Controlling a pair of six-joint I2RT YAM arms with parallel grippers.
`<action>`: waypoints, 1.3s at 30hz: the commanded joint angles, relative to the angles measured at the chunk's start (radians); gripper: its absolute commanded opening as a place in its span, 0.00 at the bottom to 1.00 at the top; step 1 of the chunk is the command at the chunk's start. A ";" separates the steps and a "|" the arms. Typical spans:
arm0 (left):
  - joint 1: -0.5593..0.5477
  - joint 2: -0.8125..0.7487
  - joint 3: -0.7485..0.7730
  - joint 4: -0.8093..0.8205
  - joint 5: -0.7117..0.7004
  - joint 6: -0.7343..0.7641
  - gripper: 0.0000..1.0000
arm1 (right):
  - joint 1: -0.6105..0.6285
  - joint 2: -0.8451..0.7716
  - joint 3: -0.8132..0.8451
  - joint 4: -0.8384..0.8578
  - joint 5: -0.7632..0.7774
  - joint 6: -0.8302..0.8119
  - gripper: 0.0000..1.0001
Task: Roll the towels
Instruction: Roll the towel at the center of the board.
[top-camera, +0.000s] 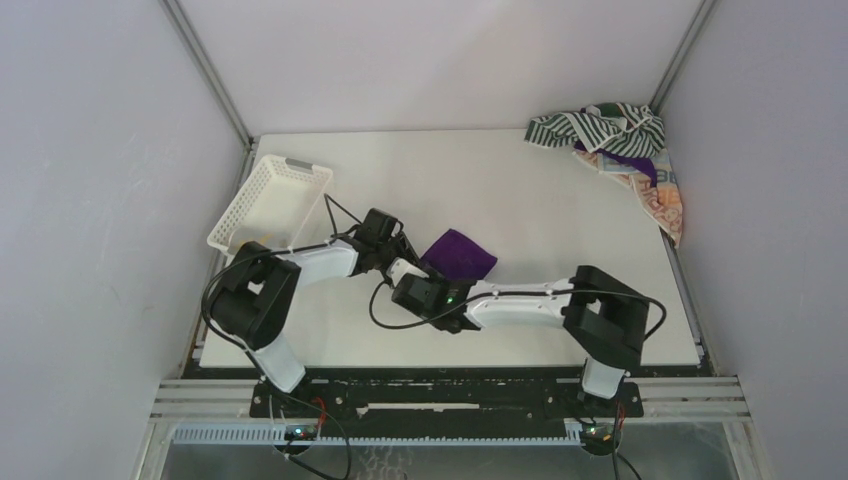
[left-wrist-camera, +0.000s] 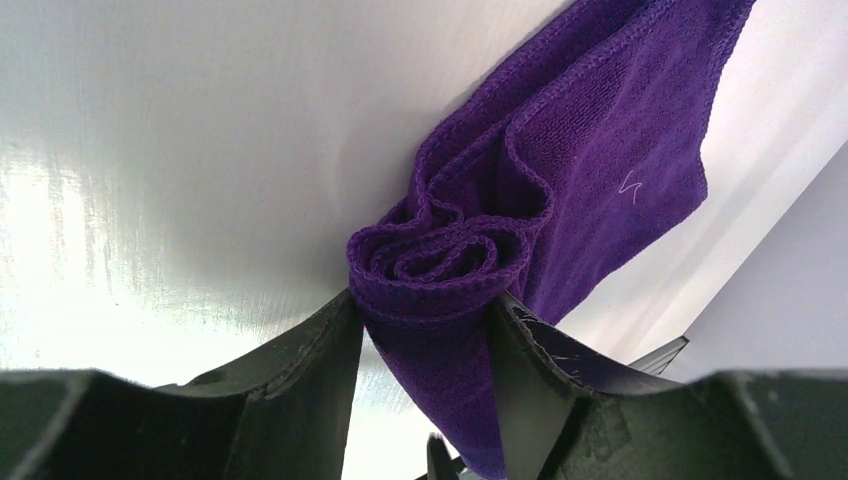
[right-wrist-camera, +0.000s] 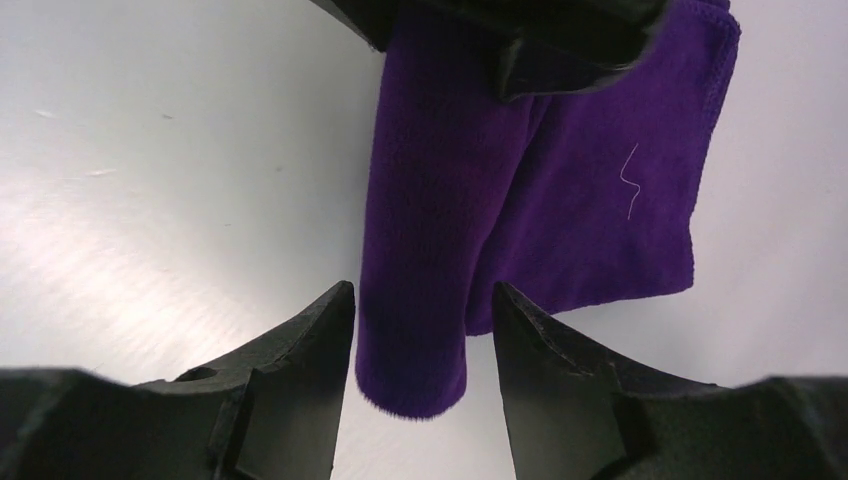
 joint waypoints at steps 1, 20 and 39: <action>-0.007 0.052 -0.011 -0.100 -0.018 0.030 0.54 | 0.030 0.070 0.015 0.025 0.162 -0.061 0.52; 0.049 -0.169 -0.186 -0.003 -0.001 -0.038 0.67 | -0.220 0.021 0.029 0.028 -0.671 -0.037 0.04; 0.063 -0.344 -0.241 0.131 0.000 -0.153 0.75 | -0.665 0.212 -0.320 0.878 -1.586 0.650 0.06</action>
